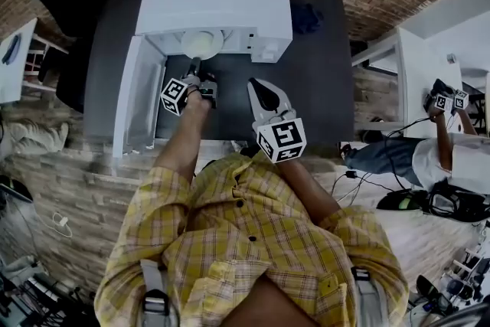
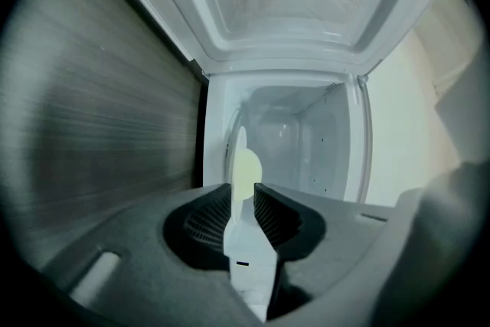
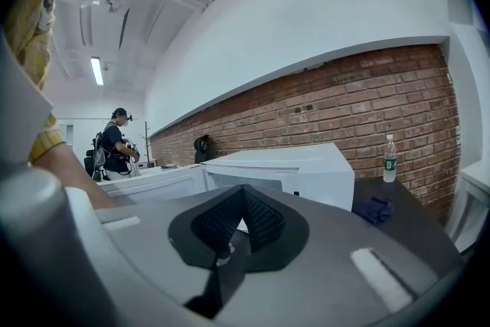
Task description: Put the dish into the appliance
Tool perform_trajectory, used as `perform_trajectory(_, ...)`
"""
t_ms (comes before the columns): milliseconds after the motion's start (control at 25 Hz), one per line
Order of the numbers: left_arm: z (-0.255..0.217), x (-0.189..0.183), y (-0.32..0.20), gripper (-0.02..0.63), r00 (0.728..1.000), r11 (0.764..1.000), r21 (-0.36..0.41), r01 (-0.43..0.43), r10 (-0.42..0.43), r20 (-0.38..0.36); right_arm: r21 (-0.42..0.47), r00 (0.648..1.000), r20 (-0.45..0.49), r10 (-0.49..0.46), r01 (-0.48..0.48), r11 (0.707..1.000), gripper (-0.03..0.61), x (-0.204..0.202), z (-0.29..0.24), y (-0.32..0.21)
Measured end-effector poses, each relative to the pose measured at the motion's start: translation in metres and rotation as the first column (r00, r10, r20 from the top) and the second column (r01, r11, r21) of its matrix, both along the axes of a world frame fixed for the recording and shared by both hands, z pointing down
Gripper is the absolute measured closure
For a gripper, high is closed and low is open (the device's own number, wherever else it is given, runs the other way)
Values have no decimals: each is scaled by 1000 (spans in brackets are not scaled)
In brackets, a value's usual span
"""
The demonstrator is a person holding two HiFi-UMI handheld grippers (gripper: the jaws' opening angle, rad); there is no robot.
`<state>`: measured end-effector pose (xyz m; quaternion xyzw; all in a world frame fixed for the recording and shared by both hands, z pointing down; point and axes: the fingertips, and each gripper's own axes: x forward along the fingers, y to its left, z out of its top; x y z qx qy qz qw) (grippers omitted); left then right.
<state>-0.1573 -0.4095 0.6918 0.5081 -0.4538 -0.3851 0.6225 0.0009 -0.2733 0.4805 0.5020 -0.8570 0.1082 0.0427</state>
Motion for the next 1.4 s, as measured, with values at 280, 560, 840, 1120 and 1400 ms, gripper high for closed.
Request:
perform_trajectory(280, -13, 9, 23, 526, 999, 999, 28, -31, 32, -35, 10, 1000, 4, -11, 11, 1000, 575, -7, -7, 8)
perform_trajectory(560, -52, 12, 58, 529, 997, 992, 103, -67, 71, -35, 16, 1000, 11, -15, 14, 1000, 575, -13, -13, 17)
perform_trajectory(840, -99, 18, 90, 613, 993, 980, 178, -92, 103, -54, 26, 999, 21, -25, 25, 999, 575, -19, -19, 25)
perform_trajectory(1120, -153, 21, 120, 614, 985, 963, 252, -95, 128, -119, 25, 999, 38, -38, 37, 999, 575, -31, -21, 33)
perform_trajectory(1400, -193, 21, 139, 614, 987, 936, 327, -131, 153, -43, 15, 999, 24, -28, 27, 1000, 575, -36, -21, 37)
